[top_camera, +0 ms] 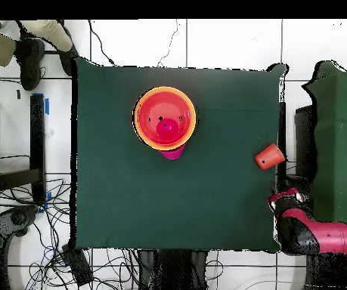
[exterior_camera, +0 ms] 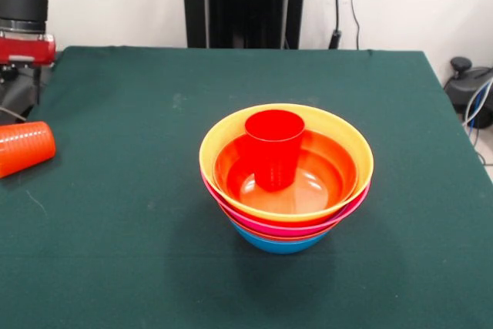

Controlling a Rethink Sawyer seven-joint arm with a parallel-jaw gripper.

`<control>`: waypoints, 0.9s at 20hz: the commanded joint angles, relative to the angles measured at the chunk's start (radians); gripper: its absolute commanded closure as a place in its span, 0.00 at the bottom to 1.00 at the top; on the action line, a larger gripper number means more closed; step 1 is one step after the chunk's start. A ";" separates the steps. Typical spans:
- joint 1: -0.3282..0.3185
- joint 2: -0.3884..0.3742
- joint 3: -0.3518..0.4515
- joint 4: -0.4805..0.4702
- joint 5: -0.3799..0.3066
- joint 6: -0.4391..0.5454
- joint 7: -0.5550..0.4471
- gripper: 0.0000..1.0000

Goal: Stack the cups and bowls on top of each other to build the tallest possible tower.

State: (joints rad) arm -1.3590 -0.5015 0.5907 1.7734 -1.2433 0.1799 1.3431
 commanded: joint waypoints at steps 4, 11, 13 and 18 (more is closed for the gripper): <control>-0.326 0.393 0.393 0.060 0.271 0.376 -0.788 0.00; -0.383 0.522 0.420 0.026 0.382 0.561 -1.036 0.00; -0.387 0.549 0.418 0.012 0.400 0.590 -1.088 0.00; -0.404 0.634 0.408 -0.019 0.467 0.673 -1.222 0.00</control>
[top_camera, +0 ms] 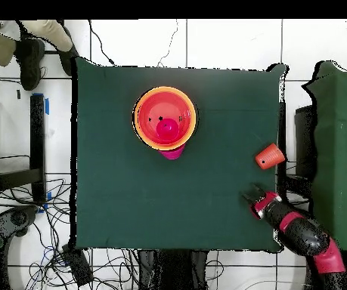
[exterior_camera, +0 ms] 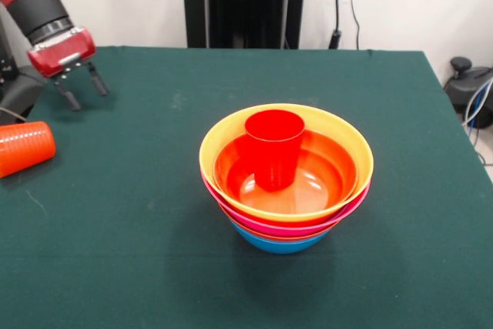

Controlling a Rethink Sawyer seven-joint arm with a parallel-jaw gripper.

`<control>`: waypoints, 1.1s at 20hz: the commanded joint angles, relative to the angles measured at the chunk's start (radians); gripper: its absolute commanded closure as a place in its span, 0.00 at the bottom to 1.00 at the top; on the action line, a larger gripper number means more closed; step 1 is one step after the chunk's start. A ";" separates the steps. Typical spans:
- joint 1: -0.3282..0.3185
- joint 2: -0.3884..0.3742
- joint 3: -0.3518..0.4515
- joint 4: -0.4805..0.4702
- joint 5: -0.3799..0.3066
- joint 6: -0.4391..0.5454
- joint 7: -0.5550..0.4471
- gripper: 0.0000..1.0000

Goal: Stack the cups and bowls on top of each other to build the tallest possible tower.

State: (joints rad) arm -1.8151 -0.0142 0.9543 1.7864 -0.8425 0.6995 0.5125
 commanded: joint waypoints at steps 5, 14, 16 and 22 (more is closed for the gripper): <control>0.066 0.159 0.023 -0.028 0.099 0.187 -0.424 0.00; 0.305 -0.118 -0.126 -0.075 -0.038 0.077 -0.061 0.00; 0.361 -0.170 -0.157 -0.095 -0.040 0.089 -0.021 0.00; 0.483 -0.290 -0.181 -0.126 -0.042 0.055 0.004 0.00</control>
State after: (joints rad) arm -1.4797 -0.1603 0.8616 1.7838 -0.8165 0.7871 0.3364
